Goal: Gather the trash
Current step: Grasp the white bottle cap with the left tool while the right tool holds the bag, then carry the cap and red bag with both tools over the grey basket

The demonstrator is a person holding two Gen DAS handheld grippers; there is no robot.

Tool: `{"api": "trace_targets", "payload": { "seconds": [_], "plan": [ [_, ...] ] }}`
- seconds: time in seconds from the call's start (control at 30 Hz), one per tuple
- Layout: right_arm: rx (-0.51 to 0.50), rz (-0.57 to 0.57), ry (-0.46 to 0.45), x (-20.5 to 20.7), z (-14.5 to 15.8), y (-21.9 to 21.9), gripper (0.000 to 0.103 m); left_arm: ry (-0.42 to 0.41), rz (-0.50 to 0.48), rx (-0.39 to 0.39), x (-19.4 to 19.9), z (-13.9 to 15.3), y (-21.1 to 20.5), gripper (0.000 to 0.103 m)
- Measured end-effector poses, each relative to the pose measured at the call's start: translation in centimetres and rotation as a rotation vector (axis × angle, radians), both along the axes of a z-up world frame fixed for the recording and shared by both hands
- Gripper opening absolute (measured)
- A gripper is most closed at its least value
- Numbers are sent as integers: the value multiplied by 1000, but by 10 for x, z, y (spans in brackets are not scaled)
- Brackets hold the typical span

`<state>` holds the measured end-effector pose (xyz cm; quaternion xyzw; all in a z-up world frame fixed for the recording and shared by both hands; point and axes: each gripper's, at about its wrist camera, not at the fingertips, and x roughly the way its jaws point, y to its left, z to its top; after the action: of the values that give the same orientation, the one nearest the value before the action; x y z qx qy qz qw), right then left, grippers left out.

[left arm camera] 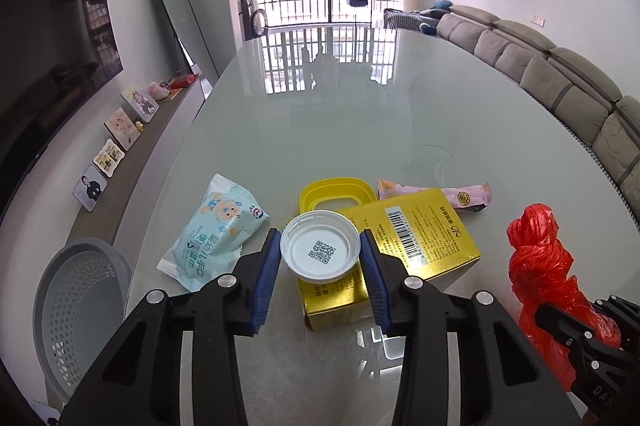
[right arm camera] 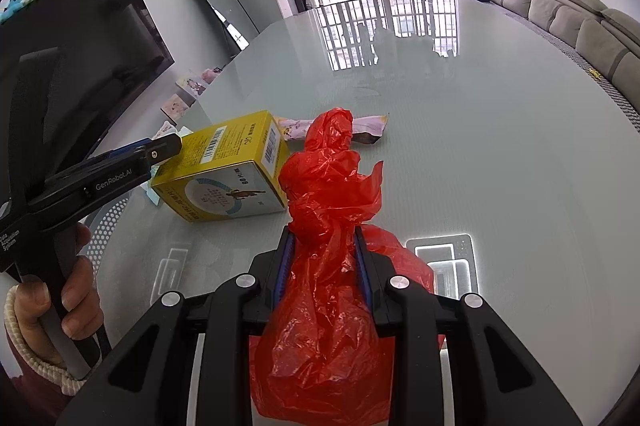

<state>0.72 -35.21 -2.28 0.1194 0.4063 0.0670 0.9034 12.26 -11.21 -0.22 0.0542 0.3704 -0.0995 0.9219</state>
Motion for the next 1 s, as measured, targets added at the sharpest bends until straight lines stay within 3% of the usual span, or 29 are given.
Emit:
{"api": "trace_targets", "payload": {
  "seconds": [0.43,1.0],
  "plan": [
    [24,146,-37,-9,17,71,27,-31,117,10,-36,10,82,40],
    [73,446,-48,18,12,240,27,27,347,32,-68,-20,222,40]
  ]
}}
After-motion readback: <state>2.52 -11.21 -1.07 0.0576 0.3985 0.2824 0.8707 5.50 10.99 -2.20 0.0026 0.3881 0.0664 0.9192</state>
